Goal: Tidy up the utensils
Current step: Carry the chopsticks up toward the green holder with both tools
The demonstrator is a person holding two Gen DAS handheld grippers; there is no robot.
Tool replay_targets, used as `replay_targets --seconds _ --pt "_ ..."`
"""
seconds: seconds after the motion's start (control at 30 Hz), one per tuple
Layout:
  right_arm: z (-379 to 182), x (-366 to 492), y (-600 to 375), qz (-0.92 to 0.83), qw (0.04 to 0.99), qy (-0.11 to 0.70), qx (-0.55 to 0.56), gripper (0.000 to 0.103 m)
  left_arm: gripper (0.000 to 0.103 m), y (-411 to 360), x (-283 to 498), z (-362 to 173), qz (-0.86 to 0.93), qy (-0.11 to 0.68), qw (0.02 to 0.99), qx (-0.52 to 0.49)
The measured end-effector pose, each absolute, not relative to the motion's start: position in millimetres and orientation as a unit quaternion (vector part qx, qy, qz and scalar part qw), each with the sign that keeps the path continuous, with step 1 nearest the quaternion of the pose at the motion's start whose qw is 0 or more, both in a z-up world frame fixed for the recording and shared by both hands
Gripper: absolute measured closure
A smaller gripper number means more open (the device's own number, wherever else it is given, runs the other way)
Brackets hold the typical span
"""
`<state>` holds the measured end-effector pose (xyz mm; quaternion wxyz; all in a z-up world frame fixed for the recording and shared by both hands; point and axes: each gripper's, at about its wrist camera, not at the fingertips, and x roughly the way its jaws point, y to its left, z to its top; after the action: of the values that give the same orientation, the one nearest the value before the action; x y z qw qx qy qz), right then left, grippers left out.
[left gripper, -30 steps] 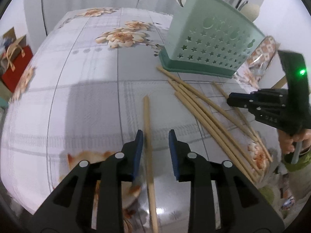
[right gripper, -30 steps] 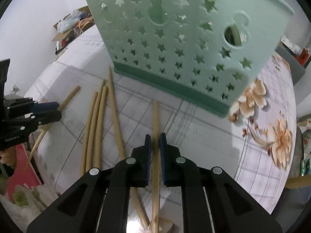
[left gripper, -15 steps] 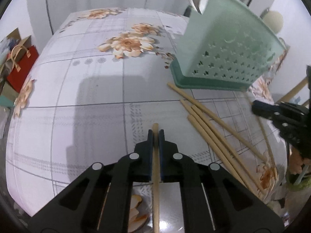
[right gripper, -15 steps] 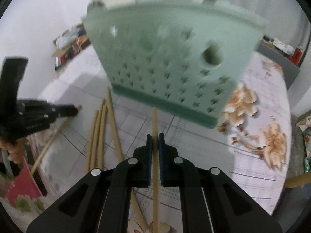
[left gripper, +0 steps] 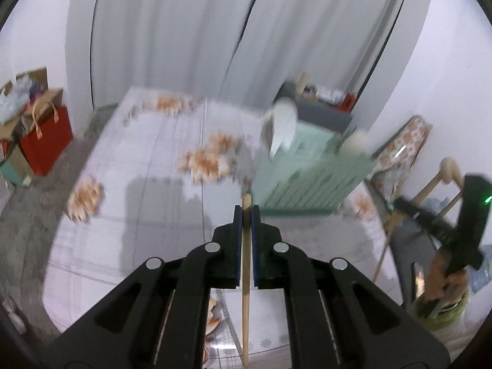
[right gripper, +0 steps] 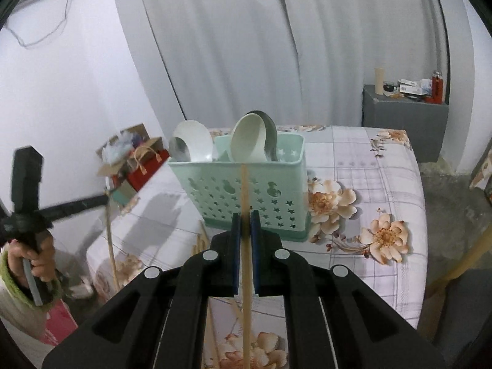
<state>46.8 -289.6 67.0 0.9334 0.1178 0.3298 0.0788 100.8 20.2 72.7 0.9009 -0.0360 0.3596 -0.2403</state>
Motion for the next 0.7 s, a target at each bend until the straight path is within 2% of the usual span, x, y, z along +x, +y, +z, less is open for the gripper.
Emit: replay_targets --seconds 0.17,0.43,0.53,0.7 --pt "62.6 44.2 -294.3 0.067 0.934 0.325 0.135 0.096 0.099 20.5 96.6 125.9 -0.265 0.298 0.916 -0.051" --pt "57.2 45.0 -299.9 0.066 0.93 0.328 0.151 0.096 0.099 -28.9 92.9 220.7 -0.333 0.146 0.93 -0.051" --pt "55.6 43.7 -301.0 0.07 0.929 0.327 0.158 0.096 0.099 -55.8 102.3 239.7 -0.332 0.099 0.937 -0.048" --pt "57.2 42.3 -304.6 0.074 0.929 0.323 0.166 0.096 0.099 -96.1 128.6 236.8 -0.323 0.081 0.942 -0.048"
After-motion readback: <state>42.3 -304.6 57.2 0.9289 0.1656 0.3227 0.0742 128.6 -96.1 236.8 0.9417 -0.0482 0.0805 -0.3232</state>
